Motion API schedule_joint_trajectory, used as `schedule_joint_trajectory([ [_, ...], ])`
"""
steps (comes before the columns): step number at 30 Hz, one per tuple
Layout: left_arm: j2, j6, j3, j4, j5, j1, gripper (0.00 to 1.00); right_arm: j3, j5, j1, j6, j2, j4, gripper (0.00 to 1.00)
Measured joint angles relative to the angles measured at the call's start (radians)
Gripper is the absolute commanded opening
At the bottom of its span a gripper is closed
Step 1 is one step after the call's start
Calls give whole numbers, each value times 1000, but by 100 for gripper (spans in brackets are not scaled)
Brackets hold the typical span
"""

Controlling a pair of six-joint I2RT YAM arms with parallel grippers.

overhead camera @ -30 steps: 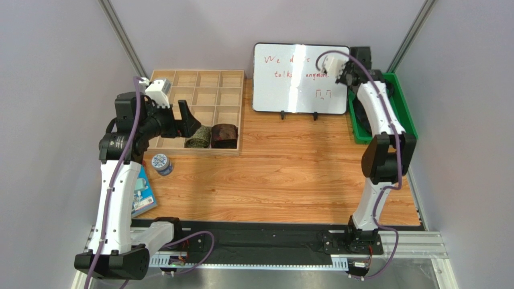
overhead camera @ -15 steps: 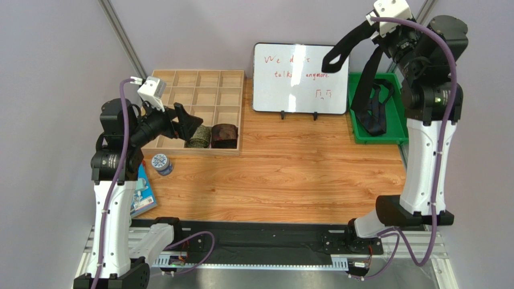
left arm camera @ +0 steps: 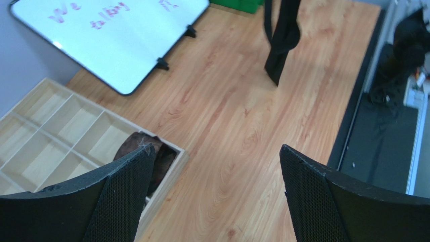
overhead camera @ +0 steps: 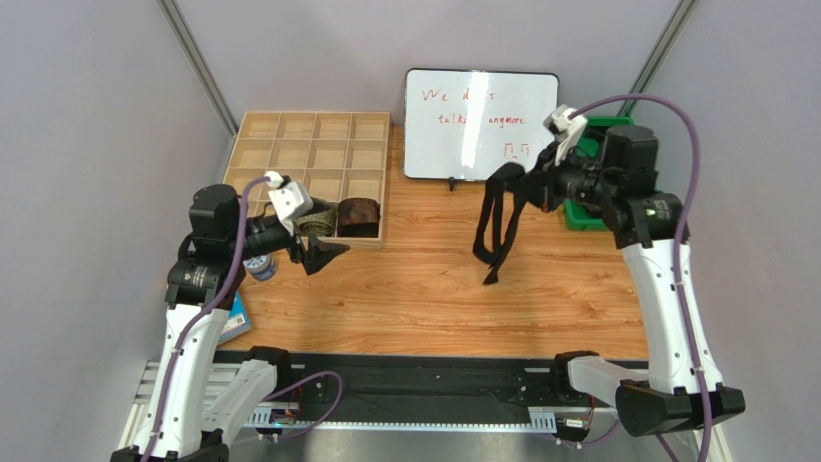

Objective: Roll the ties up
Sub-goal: Flatten out the tie at the center of the board.

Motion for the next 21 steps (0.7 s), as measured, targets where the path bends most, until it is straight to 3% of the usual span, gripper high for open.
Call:
schedule_joint_trajectory([
  [5,6,269,-26,-106,-25,-143,90,-276,-117,19,133,35,58,0],
  [10,55,443,-74,-142,-110,-308,84,-314,-160,-8,139,97,81,0],
  [16,215,496,-129,-91,-209,-460,81,-328,-155,-178,-80,59,-60,0],
  [21,395,428,-150,61,-272,-570,79,-370,-121,-207,-272,32,-209,0],
])
